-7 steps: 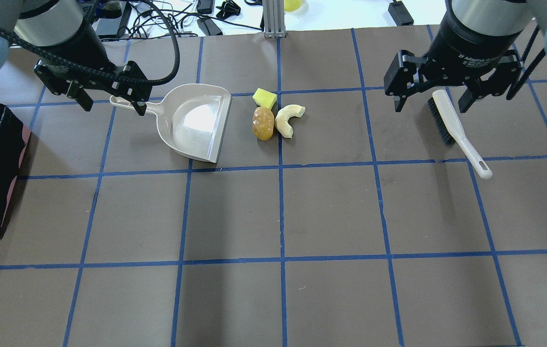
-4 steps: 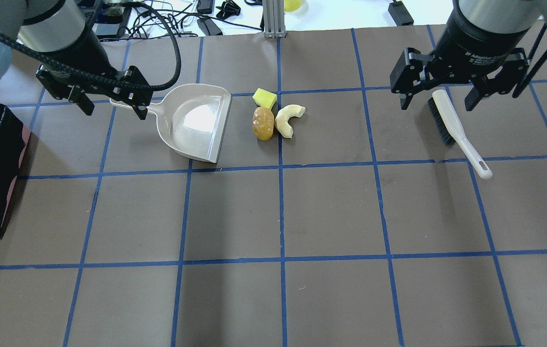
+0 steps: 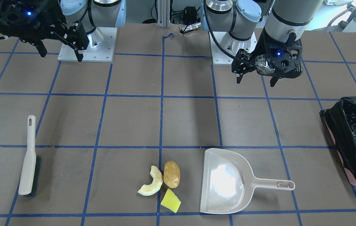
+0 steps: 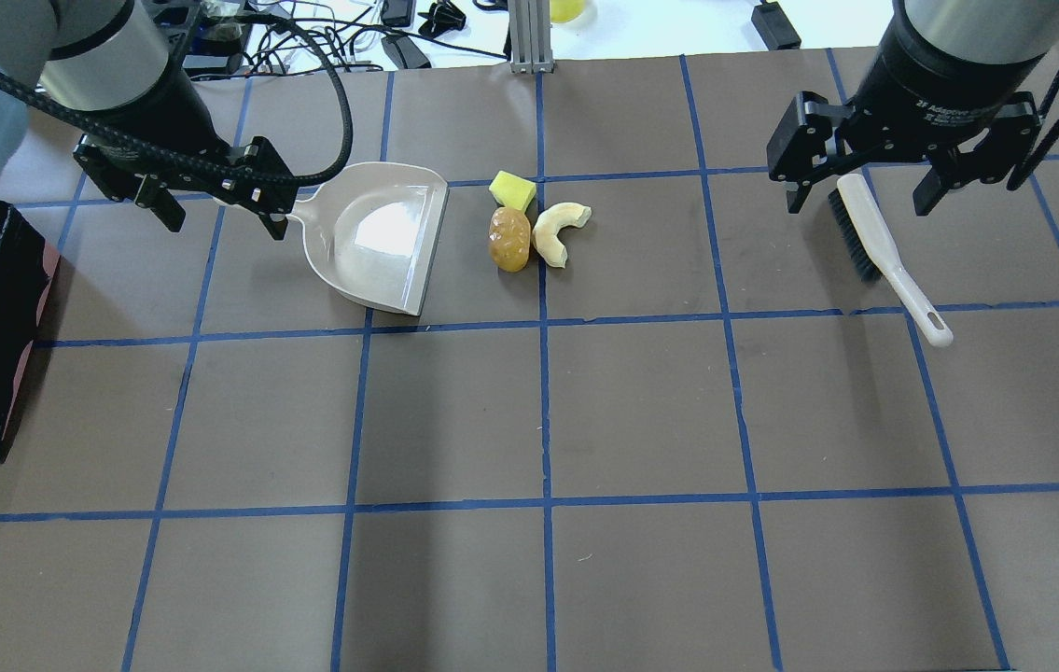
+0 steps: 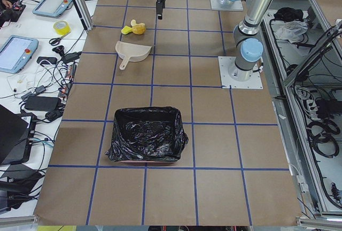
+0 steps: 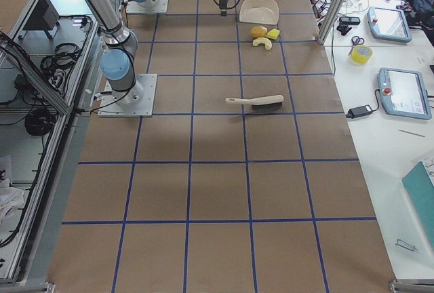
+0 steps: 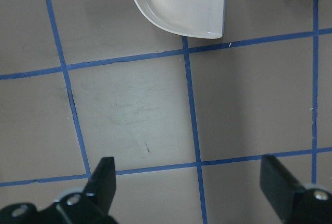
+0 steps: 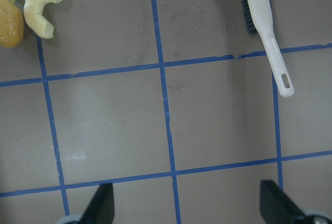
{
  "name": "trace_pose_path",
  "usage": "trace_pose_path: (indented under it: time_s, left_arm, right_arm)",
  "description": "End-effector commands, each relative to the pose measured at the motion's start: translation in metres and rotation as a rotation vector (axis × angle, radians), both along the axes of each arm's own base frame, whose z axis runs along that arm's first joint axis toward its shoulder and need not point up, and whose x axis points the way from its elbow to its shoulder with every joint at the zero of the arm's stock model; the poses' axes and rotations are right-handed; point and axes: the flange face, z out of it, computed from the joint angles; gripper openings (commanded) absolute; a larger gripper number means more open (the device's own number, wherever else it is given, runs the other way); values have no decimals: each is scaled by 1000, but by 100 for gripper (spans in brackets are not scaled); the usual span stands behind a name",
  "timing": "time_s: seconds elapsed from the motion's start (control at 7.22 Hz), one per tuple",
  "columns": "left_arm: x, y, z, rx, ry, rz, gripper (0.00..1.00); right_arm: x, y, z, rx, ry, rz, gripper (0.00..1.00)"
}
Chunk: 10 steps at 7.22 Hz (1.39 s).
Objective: Sweep and dump trash into bin
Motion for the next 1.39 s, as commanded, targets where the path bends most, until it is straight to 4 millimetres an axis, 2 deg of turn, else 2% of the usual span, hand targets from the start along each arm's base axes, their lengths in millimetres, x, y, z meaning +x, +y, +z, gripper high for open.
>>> trace_pose_path:
  time_s: [0.0, 0.14, 0.42, 0.55, 0.69, 0.83, 0.97, 1.11, 1.25]
  left_arm:
    - [0, 1, -1, 2, 0, 0, 100]
    - [0, -1, -5, 10, 0, 1, 100]
    - [-1, -30, -8, -106, -2, -41, 100]
    - [0, -41, -14, -106, -17, -198, 100]
    - [5, -55, -28, -135, -29, -287, 100]
    - [8, -66, -42, -111, -33, -351, 100]
    - [9, -80, -60, -94, -41, -555, 100]
    - [21, -100, -78, -95, -45, -717, 100]
    - [37, -113, -102, -59, -17, -825, 100]
  right_arm:
    - [-3, -4, -4, 1, 5, 33, 100]
    - [-25, -10, -7, 7, 9, 69, 100]
    - [-117, -23, -15, 33, 2, 111, 100]
    - [-156, -31, -29, 21, 8, 149, 100]
    - [-172, -47, -62, 37, 19, 169, 100]
    - [-179, -65, -94, 45, 17, 171, 100]
    - [-185, -82, -123, 66, 6, 206, 100]
    - [-190, -96, -147, 92, -2, 255, 100]
    - [-193, -103, -161, 97, -1, 263, 100]
